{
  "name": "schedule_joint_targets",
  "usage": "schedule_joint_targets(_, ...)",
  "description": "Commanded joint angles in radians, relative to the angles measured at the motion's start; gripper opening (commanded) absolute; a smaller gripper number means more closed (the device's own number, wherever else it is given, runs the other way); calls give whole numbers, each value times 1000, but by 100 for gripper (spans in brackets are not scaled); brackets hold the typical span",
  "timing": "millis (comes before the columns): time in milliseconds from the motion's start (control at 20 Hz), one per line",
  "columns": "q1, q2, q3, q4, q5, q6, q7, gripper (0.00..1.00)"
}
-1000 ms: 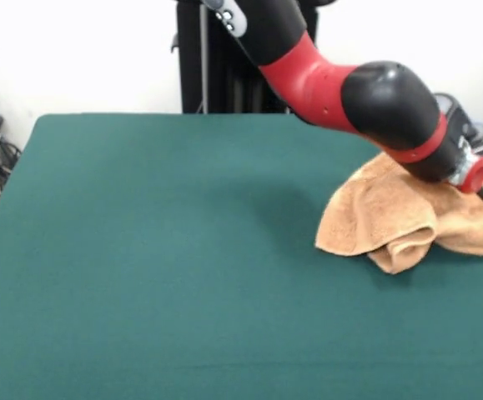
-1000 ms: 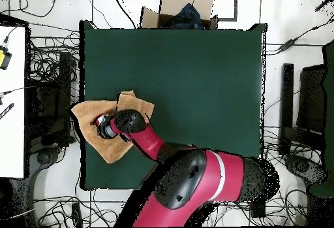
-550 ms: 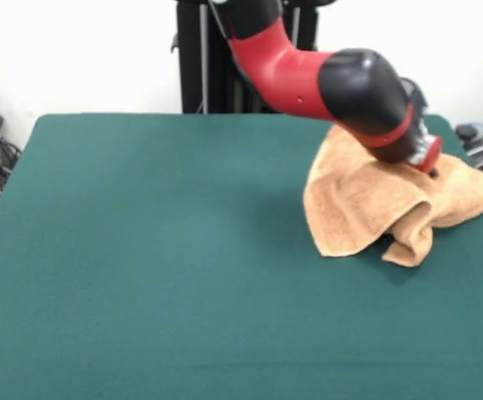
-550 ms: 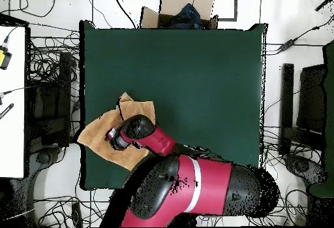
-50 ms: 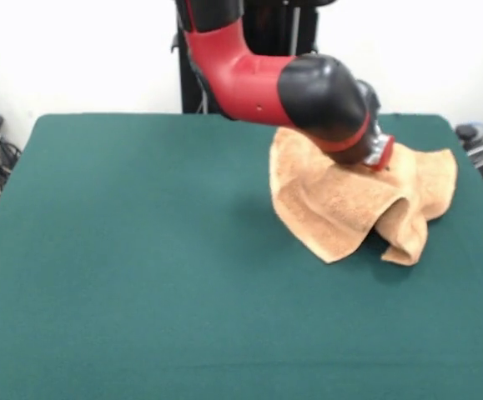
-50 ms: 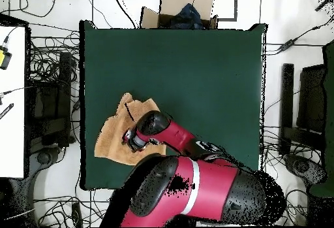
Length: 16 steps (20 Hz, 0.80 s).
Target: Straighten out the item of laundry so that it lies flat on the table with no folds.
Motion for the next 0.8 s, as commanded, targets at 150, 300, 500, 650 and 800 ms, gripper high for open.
schedule_joint_targets(150,-21,42,-120,-249,-134,9,41,100)
schedule_joint_targets(300,-21,31,-120,-253,-161,12,52,100)
schedule_joint_targets(500,24,-51,-140,-170,-189,-122,135,100)
schedule_joint_targets(650,88,-142,-174,-111,-222,-231,192,100)
schedule_joint_targets(800,163,-237,-217,-73,-207,-171,250,100)
